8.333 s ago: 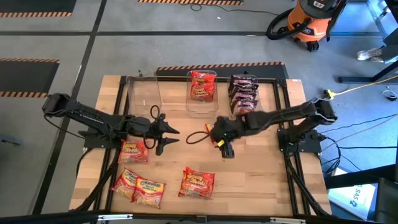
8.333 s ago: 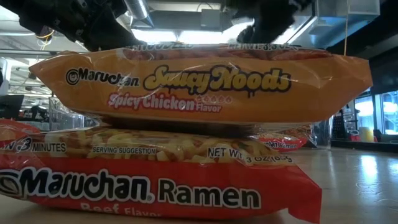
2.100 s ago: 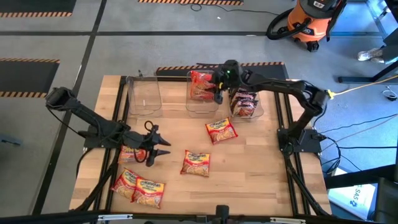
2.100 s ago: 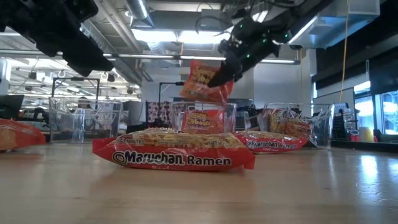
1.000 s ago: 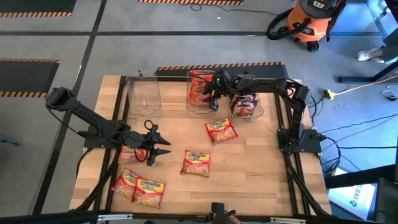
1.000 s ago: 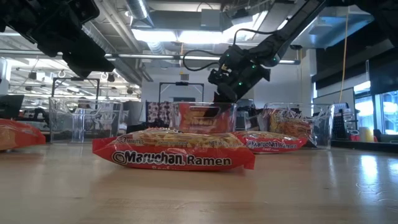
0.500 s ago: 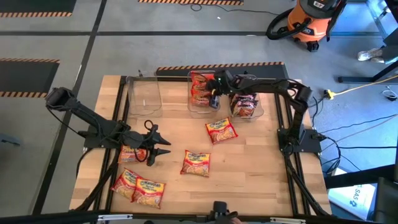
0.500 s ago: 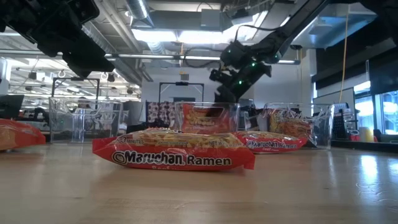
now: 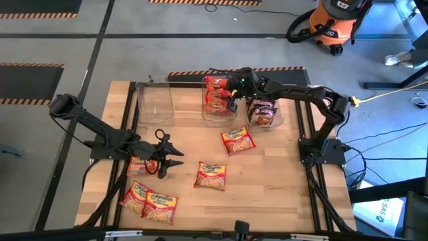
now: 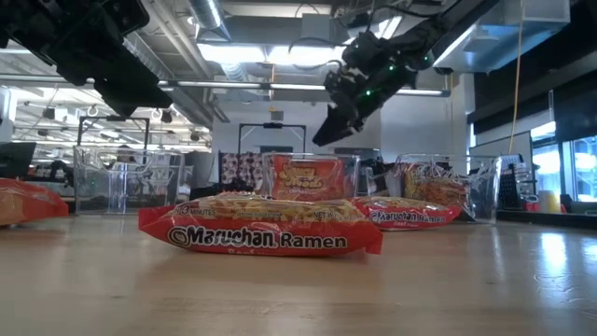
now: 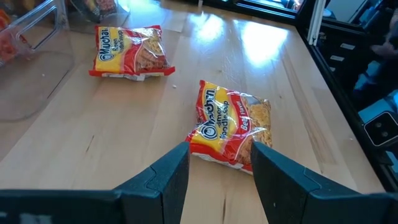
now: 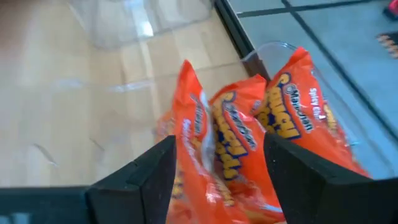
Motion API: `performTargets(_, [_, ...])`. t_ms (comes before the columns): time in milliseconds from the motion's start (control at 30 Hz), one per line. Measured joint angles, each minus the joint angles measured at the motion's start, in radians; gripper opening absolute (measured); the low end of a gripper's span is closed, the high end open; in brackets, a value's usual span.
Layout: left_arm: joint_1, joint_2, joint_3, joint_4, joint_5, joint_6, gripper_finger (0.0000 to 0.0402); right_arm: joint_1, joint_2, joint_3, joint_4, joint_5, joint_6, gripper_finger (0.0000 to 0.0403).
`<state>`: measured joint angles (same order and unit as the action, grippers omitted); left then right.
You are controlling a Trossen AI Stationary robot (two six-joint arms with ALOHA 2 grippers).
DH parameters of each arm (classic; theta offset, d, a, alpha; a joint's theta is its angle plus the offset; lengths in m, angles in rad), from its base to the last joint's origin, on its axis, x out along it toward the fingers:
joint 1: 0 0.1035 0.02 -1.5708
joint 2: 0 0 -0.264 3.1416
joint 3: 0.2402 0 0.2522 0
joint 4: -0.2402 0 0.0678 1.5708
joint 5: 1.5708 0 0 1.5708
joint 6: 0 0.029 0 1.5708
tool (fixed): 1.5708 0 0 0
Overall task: Sort Maruchan noodles
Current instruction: Put the orange noodle pack into the middle transparent bin
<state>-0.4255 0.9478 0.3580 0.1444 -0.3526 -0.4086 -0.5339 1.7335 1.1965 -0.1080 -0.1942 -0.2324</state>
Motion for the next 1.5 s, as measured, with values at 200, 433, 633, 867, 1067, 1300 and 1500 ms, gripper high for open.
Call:
performTargets(200, [0.000,0.000,0.000,0.000,-0.005,0.003,0.0165,0.098,-0.029,0.002,0.021,-0.129,0.151,0.0223])
performTargets(433, [-0.001,0.016,0.000,0.020,-0.004,0.003,0.0165,0.391,-0.029,-0.051,0.139,-0.031,0.227,0.0223])
performTargets(633, [-0.036,0.100,0.000,0.122,0.001,-0.002,0.0165,0.617,-0.024,-0.138,0.347,0.133,0.316,0.0223])
performTargets(867, [-0.108,0.258,0.006,0.323,0.002,-0.011,0.0165,0.818,0.010,-0.225,0.520,0.294,0.497,0.0223])
performTargets(1067, [-0.138,0.356,0.113,0.300,0.022,-0.054,0.0165,0.998,0.064,-0.245,0.593,0.498,0.595,0.0223])
performTargets(1300, [-0.176,0.410,0.266,0.087,0.021,-0.099,0.0165,1.113,0.122,-0.244,0.673,0.659,0.652,0.0223])
performTargets(1500, [-0.233,0.410,0.367,-0.241,0.033,-0.267,0.0165,1.130,0.139,-0.245,0.687,0.700,0.690,0.0223])
